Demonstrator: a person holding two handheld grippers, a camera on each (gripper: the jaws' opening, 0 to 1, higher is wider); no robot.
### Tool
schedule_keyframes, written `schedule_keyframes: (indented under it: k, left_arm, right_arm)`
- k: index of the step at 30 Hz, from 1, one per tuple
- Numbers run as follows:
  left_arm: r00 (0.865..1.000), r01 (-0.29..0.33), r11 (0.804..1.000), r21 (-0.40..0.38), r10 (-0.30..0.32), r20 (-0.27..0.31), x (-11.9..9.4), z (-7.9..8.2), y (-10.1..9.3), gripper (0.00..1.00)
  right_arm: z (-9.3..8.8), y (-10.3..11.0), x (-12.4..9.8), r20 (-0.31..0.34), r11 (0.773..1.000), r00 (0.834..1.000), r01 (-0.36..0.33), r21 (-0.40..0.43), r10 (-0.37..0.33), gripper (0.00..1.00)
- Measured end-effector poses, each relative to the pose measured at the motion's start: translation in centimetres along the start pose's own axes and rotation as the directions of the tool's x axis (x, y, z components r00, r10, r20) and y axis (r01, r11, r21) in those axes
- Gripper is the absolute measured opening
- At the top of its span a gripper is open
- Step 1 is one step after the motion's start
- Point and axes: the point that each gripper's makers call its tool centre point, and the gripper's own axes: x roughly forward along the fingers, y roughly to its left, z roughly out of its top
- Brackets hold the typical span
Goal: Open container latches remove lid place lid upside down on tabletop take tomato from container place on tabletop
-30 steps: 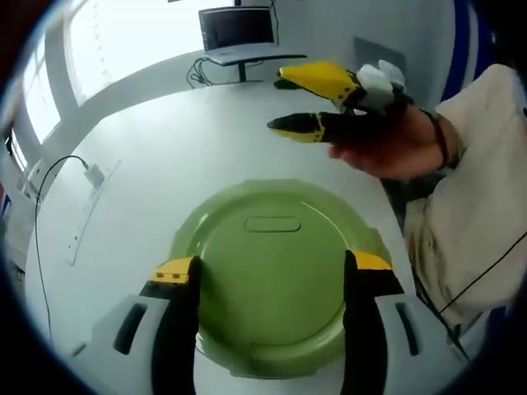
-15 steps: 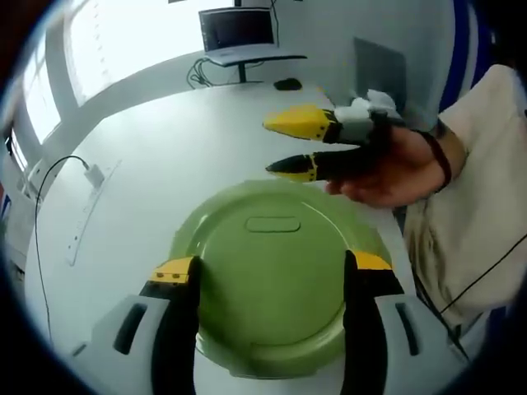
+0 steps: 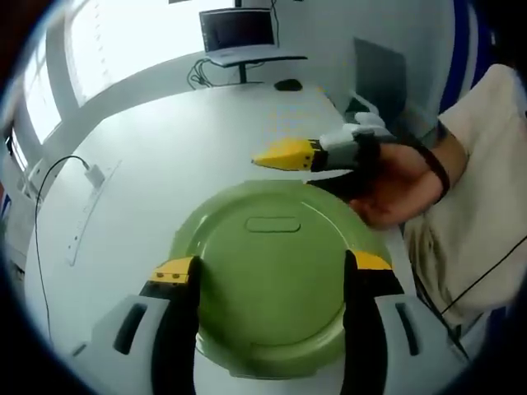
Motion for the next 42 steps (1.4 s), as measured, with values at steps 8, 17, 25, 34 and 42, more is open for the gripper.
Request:
schedule_keyframes:
  k: [8, 17, 25, 34, 42]
  left_arm:
    - [1.0, 0.0, 1.0, -0.001, 0.0, 0.001, 0.1, 0.0, 0.5, 0.65]
    - [1.0, -0.001, 1.0, -0.002, 0.001, 0.005, 0.1, 0.0, 0.7, 0.65]
    - [1.0, 0.0, 1.0, 0.0, 0.0, 0.007, 0.1, 0.0, 1.0, 0.65]
    - [1.0, -0.002, 1.0, 0.001, 0.002, 0.012, 0.0, 0.0, -0.5, 0.65]
    - [1.0, -0.005, 1.0, -0.002, 0.005, 0.001, 0.0, -0.1, 0.3, 0.65]
  right_arm:
    - [-0.1, 0.2, 0.2, -0.014, 1.0, 1.0, -0.005, -0.013, 0.005, 0.19]
    - [-0.3, 0.4, 0.1, -0.017, 0.976, 1.0, 0.022, -0.215, -0.026, 0.18]
    - [-0.5, 0.5, 0.1, -0.037, 0.966, 0.998, 0.04, -0.255, -0.051, 0.17]
    - [-0.4, 0.6, 0.0, -0.048, 0.953, 0.996, 0.056, -0.298, -0.074, 0.13]
    - [-0.1, 1.1, 0.1, -0.011, 0.877, 0.997, 0.067, -0.476, -0.082, 0.12]
